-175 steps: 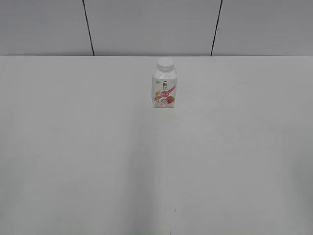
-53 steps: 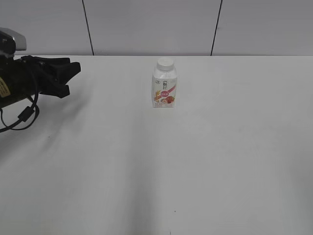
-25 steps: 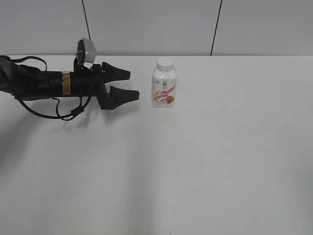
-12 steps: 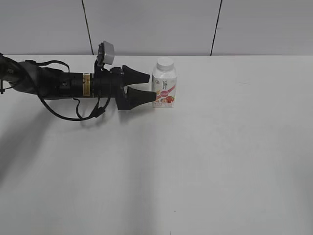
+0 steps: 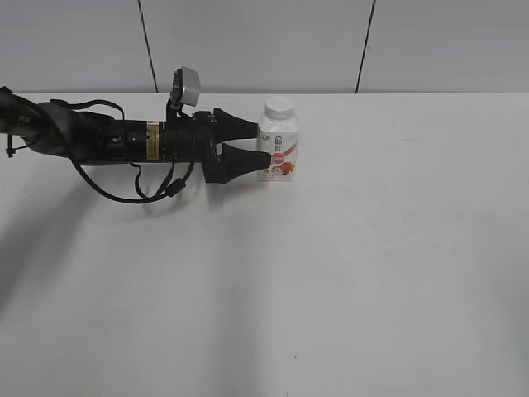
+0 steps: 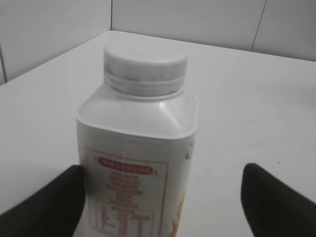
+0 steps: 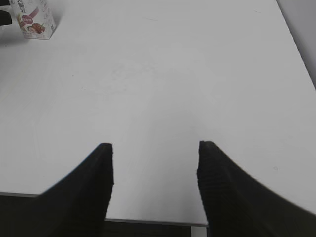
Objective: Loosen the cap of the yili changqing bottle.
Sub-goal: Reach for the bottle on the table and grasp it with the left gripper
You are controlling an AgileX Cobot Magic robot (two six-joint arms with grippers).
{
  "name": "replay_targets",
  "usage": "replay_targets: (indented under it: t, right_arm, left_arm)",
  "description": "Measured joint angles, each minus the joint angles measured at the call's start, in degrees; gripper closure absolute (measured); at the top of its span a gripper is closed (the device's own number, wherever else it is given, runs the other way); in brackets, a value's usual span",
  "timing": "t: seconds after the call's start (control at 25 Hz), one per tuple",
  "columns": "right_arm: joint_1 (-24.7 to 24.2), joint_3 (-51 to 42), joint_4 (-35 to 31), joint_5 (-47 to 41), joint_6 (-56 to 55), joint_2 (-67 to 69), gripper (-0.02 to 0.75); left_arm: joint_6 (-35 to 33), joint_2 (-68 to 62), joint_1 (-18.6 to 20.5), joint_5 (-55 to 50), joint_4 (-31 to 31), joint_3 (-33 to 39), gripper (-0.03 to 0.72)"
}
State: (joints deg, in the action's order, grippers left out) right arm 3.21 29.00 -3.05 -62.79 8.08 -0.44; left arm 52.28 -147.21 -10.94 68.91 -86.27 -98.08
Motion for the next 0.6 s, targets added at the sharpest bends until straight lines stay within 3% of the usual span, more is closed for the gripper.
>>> replay_targets:
  t: [0.6]
  right_arm:
    - [0.0, 0.0, 0.0, 0.0, 0.0, 0.0, 0.299]
  left_arm:
    - [0.3, 0.0, 0.0, -0.3, 0.0, -0.6, 0.132]
